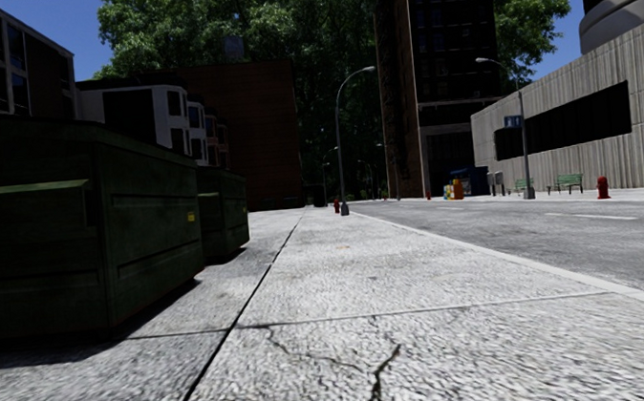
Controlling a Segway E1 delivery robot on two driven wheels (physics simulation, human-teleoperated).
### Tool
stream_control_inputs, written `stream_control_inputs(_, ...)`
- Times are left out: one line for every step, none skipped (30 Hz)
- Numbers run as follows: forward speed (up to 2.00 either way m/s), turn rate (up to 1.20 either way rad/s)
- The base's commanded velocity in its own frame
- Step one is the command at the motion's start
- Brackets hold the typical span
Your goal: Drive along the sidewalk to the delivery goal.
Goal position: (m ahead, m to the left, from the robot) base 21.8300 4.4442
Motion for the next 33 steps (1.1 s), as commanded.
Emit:
stream_control_inputs(2.0, 0.0)
stream_control_inputs(2.0, 0.0)
stream_control_inputs(2.0, 0.0)
stream_control_inputs(2.0, 0.0)
stream_control_inputs(2.0, 0.0)
stream_control_inputs(2.0, 0.0)
stream_control_inputs(2.0, 0.0)
stream_control_inputs(2.0, 0.0)
stream_control_inputs(2.0, 0.0)
stream_control_inputs(2.0, 0.0)
stream_control_inputs(2.0, 0.0)
stream_control_inputs(2.0, 0.0)
stream_control_inputs(2.0, 0.0)
stream_control_inputs(2.0, 0.0)
stream_control_inputs(2.0, 0.0)
stream_control_inputs(2.0, 0.0)
stream_control_inputs(2.0, 0.0)
stream_control_inputs(2.0, 0.0)
stream_control_inputs(2.0, 0.0)
stream_control_inputs(2.0, 0.0)
stream_control_inputs(2.0, 0.0)
stream_control_inputs(2.0, 0.0)
stream_control_inputs(2.0, 0.0)
stream_control_inputs(2.0, 0.0)
stream_control_inputs(2.0, 0.0)
stream_control_inputs(2.0, 0.0)
stream_control_inputs(2.0, 0.0)
stream_control_inputs(2.0, 0.0)
stream_control_inputs(2.0, 0.0)
stream_control_inputs(2.0, 0.0)
stream_control_inputs(2.0, 0.0)
stream_control_inputs(2.0, 0.0)
stream_control_inputs(2.0, 0.0)
